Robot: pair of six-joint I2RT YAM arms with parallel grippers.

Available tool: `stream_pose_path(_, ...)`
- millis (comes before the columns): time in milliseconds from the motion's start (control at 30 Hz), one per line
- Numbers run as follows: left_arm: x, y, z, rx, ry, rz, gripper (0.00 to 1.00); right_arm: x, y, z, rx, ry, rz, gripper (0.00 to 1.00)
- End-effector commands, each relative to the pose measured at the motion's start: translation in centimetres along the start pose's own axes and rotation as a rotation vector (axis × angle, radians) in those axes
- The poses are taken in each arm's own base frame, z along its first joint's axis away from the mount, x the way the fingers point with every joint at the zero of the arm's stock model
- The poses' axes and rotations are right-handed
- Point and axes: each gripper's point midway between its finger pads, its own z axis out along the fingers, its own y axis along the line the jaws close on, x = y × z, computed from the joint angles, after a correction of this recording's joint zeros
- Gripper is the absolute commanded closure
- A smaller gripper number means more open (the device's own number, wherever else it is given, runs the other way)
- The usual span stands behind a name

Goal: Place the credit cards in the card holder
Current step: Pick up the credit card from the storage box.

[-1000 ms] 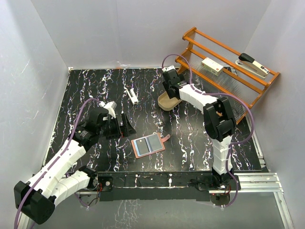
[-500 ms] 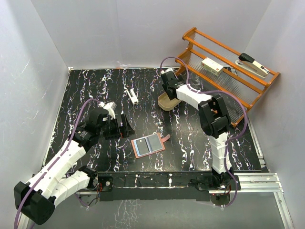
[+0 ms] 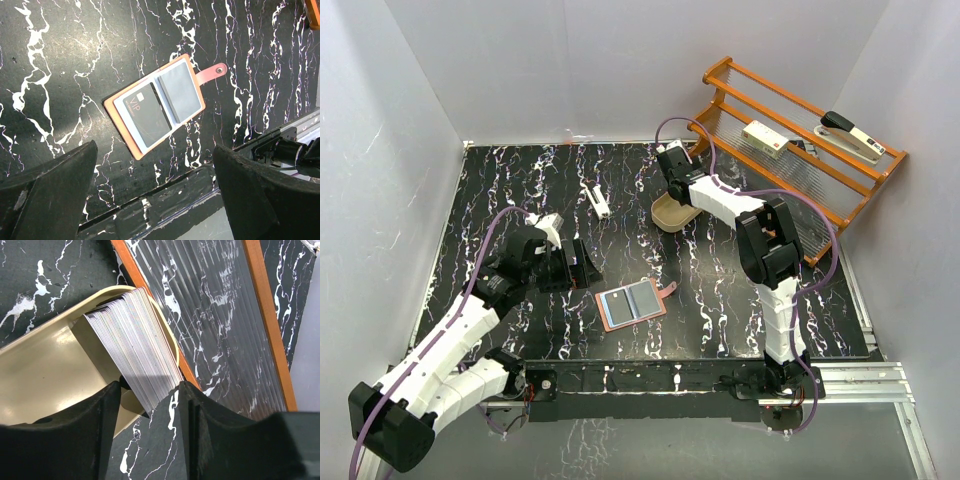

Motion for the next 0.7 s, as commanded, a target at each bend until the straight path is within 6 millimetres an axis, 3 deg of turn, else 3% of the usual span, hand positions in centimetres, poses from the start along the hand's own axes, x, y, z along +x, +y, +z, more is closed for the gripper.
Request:
stream_pose_path(0, 0.0, 0.1, -0.5, -0.002, -0.016, 0.015, 0.01, -3.4, -2.2, -1.0, 0.048, -0.088, 0.06, 0.55)
stream_pose_path(233, 0.0, 0.2, -0.5, -0.007, -0.015, 0.014, 0.01, -3.4, -1.8, -1.0, 0.03, -0.09, 0.06, 0.67)
stream_pose_path(667, 0.1, 0.3, -0.4, -0.008, -0.008, 0.013, 0.01, -5.0, -3.0, -2.2, 0.035, -0.123, 0.074, 0.87)
